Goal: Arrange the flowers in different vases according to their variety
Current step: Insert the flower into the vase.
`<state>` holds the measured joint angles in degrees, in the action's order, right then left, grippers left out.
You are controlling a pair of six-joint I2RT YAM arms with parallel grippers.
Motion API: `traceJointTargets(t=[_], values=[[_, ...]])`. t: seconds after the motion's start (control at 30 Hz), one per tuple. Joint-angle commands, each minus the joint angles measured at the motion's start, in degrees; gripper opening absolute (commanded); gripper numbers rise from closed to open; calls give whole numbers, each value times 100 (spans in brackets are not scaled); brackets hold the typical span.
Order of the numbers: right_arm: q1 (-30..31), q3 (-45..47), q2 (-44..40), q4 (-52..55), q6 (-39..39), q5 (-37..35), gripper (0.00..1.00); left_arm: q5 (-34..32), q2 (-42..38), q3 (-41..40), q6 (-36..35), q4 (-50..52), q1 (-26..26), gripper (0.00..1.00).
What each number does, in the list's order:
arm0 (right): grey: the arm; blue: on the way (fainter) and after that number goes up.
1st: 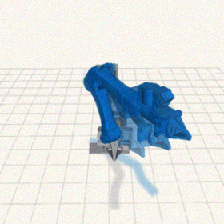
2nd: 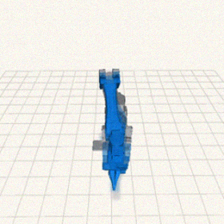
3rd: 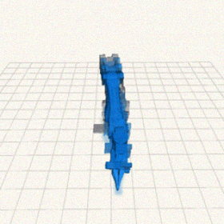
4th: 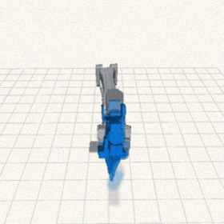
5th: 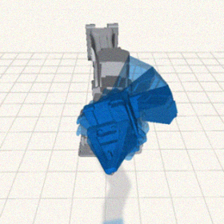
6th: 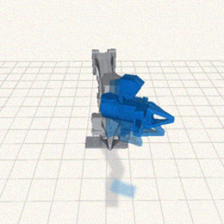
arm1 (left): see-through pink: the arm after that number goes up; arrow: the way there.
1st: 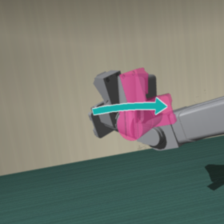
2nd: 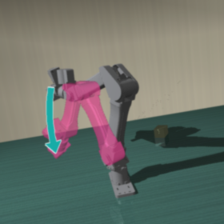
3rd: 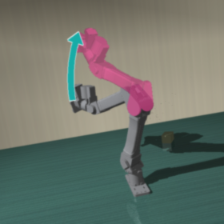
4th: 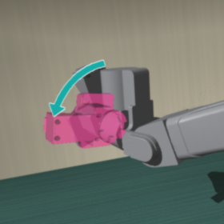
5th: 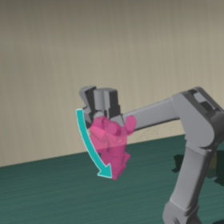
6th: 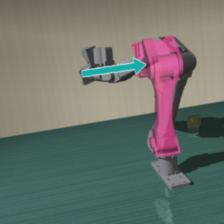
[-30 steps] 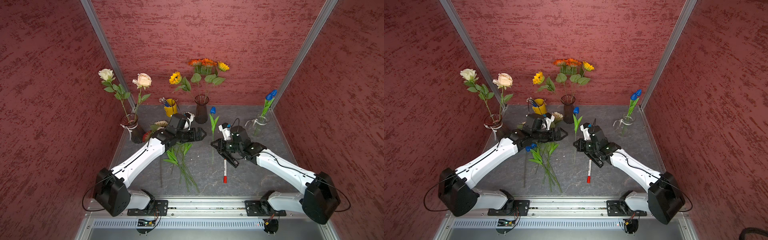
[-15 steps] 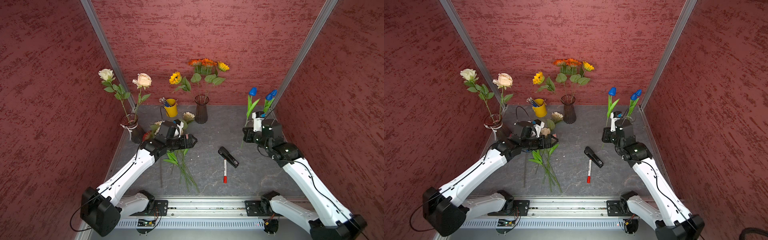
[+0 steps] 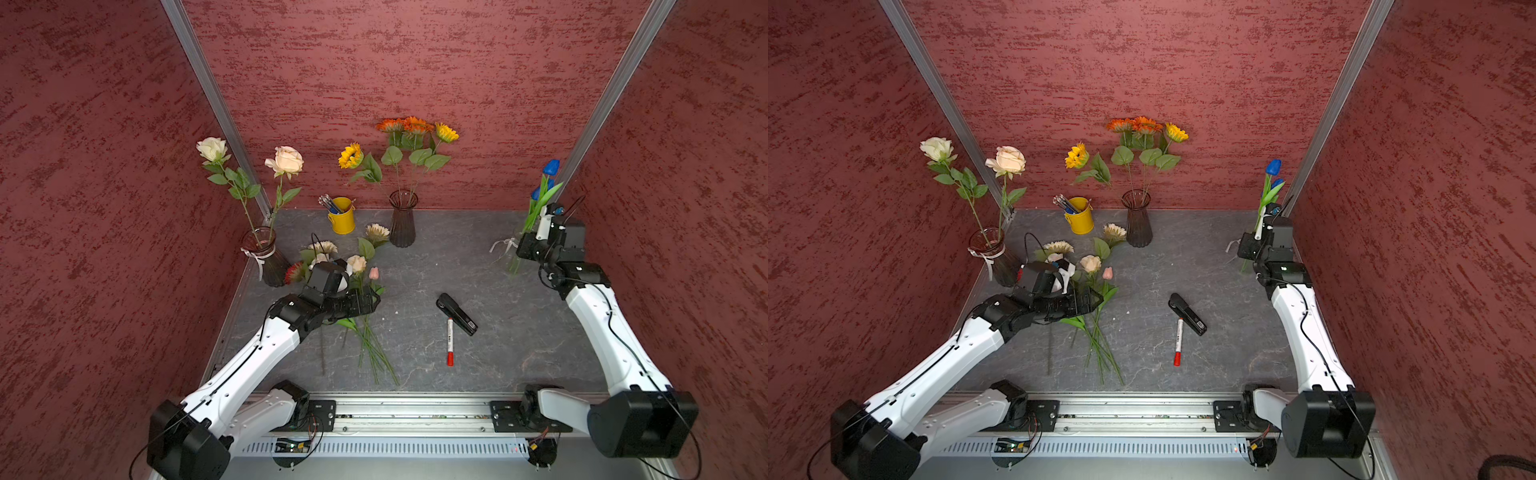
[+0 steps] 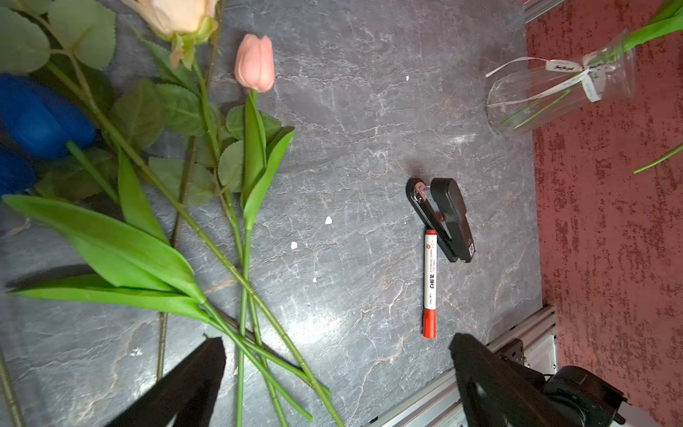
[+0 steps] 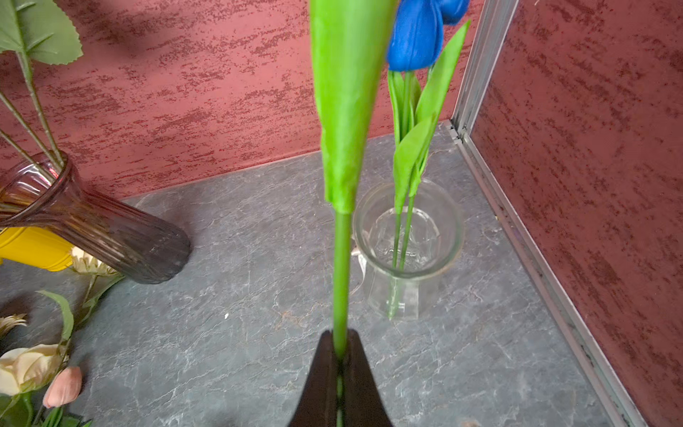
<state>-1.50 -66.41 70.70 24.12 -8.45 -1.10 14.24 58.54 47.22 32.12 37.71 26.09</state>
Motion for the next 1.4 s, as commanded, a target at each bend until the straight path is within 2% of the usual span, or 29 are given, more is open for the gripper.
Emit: traceJointTargets(t=[0.0,0.17,0.5,0.63,0.9,0.93,0.97,1.03,1.27,1.37], values=[[-112,-383,226,-1108,289,-78,0,-79,-70,-75,-13,109,-73,100],[-259,-739,724,-1747,518,-351,0,-162,-201,-161,44,208,-103,100],[-584,-668,1568,-3045,588,-897,0,-219,-578,-407,93,520,-244,100],[-605,-679,1955,-3169,625,-926,0,-241,-734,-463,104,640,-295,100],[-602,133,2145,-3868,667,-1102,0,-201,-841,-605,146,623,-367,100],[-606,133,2177,-3776,661,-1113,14,-190,-832,-611,138,614,-374,100],[-598,121,2187,-3666,655,-1103,39,-182,-825,-607,128,616,-376,100],[-601,106,2118,-3466,597,-1085,64,-181,-796,-600,119,604,-384,100],[-605,5,1532,-2405,143,-1046,93,-161,-607,-516,33,636,-497,100],[-589,-69,1317,-1793,-57,-882,96,-124,-502,-436,-12,701,-573,100]])
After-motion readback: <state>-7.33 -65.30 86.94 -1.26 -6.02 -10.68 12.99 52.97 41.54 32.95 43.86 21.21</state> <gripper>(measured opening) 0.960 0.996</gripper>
